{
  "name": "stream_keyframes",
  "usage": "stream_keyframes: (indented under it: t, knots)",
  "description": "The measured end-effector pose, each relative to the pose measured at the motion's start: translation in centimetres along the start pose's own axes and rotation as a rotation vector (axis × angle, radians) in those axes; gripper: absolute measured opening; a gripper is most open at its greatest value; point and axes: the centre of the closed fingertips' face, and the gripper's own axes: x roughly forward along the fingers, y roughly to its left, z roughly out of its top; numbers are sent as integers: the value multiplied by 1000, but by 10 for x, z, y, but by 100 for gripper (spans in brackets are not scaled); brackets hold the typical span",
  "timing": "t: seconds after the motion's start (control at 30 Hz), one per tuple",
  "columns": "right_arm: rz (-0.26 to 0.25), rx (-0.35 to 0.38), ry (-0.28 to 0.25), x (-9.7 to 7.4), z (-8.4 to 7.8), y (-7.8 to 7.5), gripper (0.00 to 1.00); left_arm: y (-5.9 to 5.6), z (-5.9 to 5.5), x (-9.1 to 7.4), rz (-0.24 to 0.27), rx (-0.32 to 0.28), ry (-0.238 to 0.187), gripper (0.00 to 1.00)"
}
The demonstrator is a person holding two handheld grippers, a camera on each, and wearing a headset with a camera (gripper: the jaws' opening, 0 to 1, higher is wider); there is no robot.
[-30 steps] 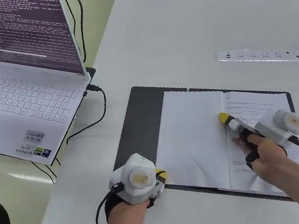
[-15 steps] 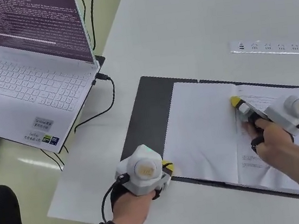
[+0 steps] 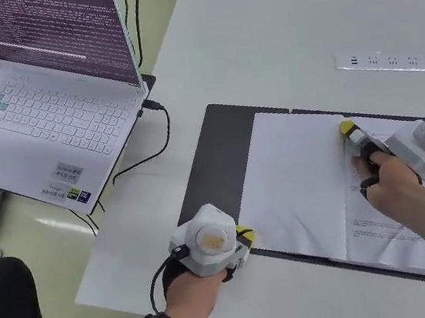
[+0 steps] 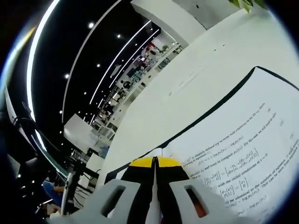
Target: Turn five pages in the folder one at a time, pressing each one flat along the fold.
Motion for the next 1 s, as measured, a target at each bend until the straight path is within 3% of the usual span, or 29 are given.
stream_keyframes:
  t: [0.17,0.27,0.47,0.67,1.0]
  knots:
    - [-9,9,14,9,5,-1,0,0,0,0,-1,-17,5,0]
    - [-5,-31,52,11,3,-1,0,0,0,-1,0,-19,4,0]
    - [21,-88,69,5,-3,-7,0,0,0,-1,-1,-24,6,0]
    - [59,-164,114,-11,-17,2,0,0,0,-1,-2,-27,7,0]
    - [119,-207,139,-37,-40,7,0,-3,-2,-4,-9,-28,8,0]
